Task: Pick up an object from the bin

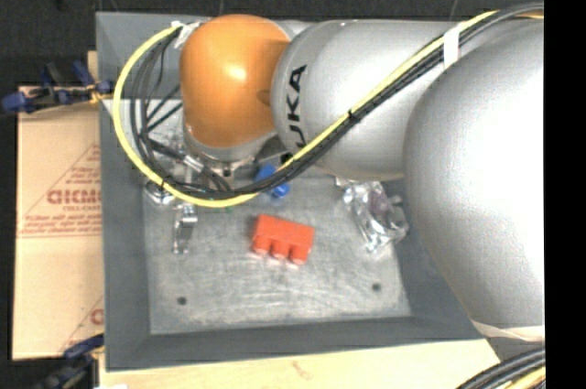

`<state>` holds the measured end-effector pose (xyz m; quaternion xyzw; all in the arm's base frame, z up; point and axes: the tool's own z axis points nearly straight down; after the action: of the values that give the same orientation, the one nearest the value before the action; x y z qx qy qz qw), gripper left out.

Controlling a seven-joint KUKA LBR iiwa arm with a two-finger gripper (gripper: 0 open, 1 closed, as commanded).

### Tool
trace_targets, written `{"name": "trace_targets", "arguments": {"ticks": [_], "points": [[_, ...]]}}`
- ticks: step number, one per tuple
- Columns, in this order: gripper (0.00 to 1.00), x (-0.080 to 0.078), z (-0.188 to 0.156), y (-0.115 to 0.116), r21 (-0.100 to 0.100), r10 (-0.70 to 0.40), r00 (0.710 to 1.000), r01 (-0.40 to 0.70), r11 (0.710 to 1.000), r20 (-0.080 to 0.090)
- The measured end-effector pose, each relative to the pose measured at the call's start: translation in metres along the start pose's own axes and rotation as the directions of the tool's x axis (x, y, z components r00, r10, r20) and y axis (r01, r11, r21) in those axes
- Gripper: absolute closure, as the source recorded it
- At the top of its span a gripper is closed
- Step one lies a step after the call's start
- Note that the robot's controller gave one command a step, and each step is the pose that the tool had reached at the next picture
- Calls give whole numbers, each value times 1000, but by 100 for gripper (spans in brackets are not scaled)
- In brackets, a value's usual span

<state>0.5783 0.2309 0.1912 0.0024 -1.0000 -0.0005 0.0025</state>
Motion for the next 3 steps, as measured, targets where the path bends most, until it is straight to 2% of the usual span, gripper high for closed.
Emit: {"name": "trace_targets", "arguments": {"ticks": [1,2,3], "points": [[0,-29,-7,-89,2,47,999,-47,999,11],[0,-69,41,-154,4,1,1000,-1,1000,11],[0,-57,86,-205,4,-203,979,203,979,20]]}}
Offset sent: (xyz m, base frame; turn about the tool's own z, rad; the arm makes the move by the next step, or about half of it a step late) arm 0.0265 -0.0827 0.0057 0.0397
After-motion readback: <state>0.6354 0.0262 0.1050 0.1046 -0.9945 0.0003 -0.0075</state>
